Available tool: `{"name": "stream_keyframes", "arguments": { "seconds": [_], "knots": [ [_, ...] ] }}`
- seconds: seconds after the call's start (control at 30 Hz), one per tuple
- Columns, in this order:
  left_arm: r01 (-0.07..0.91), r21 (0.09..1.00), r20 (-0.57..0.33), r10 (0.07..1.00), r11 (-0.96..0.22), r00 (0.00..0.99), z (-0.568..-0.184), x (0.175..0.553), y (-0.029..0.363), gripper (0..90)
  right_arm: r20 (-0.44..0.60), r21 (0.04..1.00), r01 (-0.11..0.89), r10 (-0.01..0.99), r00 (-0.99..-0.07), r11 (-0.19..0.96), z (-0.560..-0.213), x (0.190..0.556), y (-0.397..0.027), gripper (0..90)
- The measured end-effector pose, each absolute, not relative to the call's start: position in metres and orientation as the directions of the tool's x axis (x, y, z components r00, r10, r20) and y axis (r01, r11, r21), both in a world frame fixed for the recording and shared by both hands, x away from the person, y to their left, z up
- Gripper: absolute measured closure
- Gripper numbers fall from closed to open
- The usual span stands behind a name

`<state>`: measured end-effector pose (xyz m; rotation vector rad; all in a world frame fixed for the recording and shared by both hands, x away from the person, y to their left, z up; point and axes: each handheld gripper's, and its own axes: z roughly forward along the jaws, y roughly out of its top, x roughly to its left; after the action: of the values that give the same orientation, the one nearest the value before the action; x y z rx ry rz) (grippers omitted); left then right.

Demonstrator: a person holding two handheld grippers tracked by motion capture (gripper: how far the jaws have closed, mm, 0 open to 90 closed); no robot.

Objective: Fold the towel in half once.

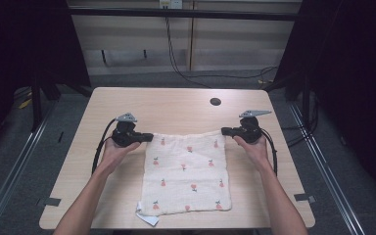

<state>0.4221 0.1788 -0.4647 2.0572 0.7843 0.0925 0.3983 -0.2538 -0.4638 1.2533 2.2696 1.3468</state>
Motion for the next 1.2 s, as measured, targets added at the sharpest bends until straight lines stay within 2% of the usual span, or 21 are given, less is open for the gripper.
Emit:
{"name": "stream_keyframes", "arguments": {
  "seconds": [0.5,0.87,1.2],
  "knots": [
    [0.441,0.822,-0.198,0.546,-0.359,0.814,-0.438,0.415,0.178,88.3,0.208,0.844,0.504,0.756,-0.621,0.181,-0.435,0.391,-0.261,89.1],
    [0.405,0.864,-0.218,0.505,-0.297,0.835,-0.428,0.386,0.185,88.3,0.200,0.865,0.465,0.719,-0.666,0.190,-0.419,0.352,-0.266,89.2],
    [0.382,0.858,-0.181,0.495,-0.342,0.850,-0.427,0.362,0.194,88.3,0.206,0.857,0.469,0.691,-0.693,0.215,-0.428,0.322,-0.267,89.2]
  ]
}}
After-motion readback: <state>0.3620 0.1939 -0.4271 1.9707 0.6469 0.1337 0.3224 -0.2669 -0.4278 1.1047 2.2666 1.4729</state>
